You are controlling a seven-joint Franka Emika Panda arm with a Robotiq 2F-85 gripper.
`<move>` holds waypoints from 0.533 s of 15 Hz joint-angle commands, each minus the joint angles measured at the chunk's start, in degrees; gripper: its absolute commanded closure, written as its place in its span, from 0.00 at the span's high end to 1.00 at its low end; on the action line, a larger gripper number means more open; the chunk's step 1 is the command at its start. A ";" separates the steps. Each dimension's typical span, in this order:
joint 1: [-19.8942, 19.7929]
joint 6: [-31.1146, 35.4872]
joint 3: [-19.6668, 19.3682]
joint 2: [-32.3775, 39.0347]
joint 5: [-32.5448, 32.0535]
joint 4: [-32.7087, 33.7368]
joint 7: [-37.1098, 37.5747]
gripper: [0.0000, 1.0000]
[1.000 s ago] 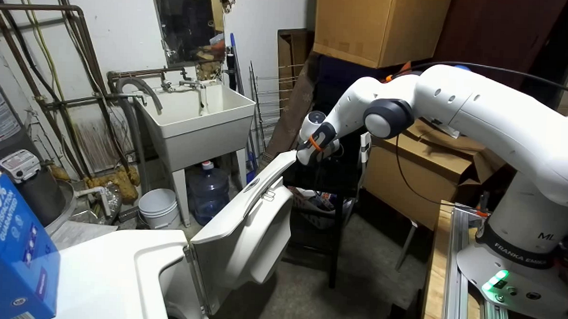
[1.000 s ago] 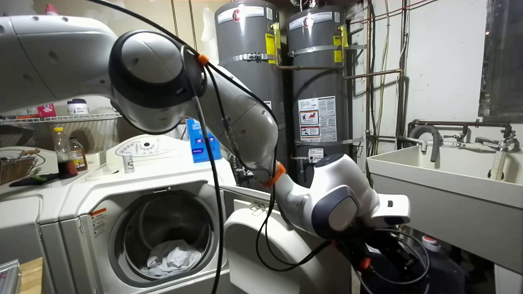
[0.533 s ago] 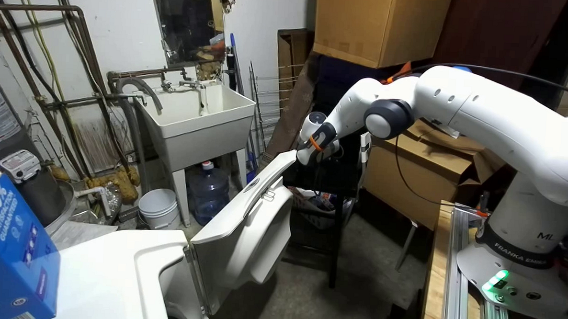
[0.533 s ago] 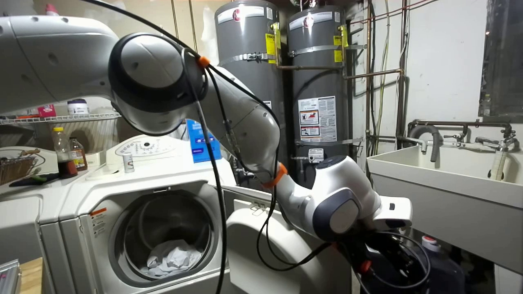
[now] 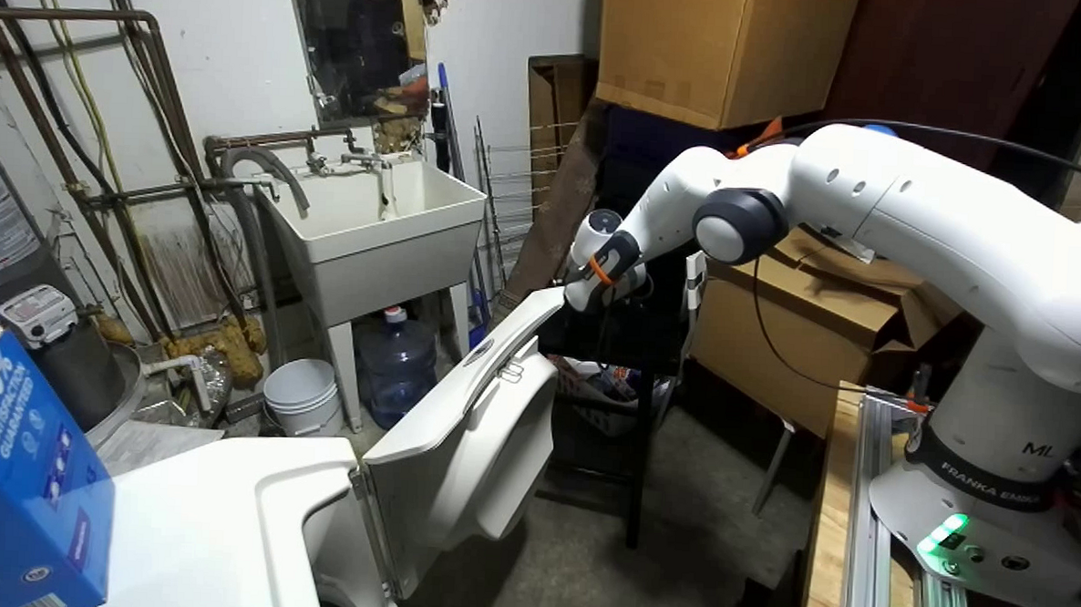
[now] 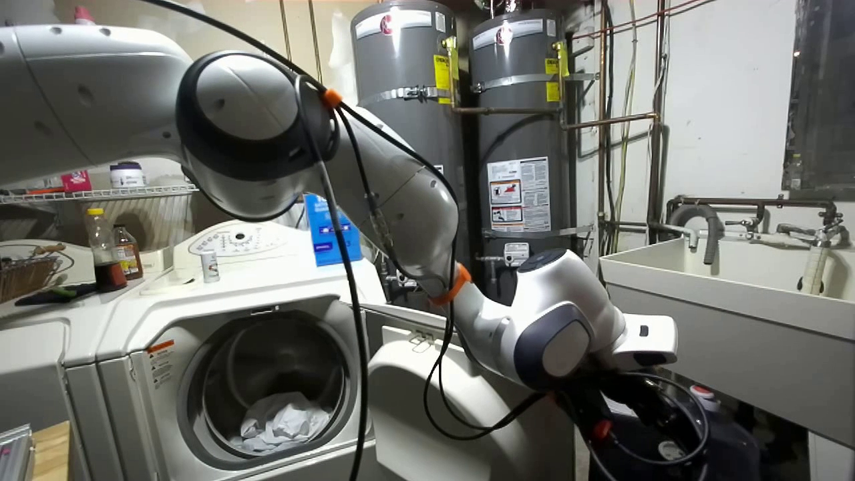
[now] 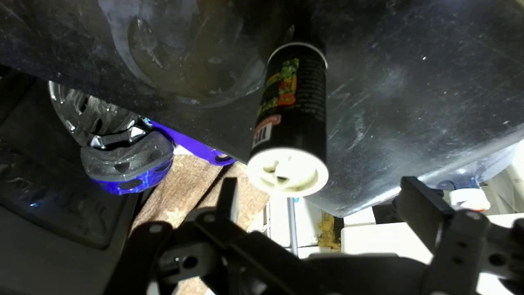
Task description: Move the pepper cellar to the black table
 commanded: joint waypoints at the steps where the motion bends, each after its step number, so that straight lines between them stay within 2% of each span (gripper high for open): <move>1: 3.60 4.62 -4.36 -4.71 0.48 -7.87 2.13 1.00; 2: 4.16 7.36 -4.87 -6.02 0.01 -10.14 1.19 1.00; 5: 3.74 19.65 -3.26 -11.36 -1.46 -18.60 -2.53 1.00; 8: 5.61 30.24 -5.95 -15.81 0.23 -26.42 -2.60 1.00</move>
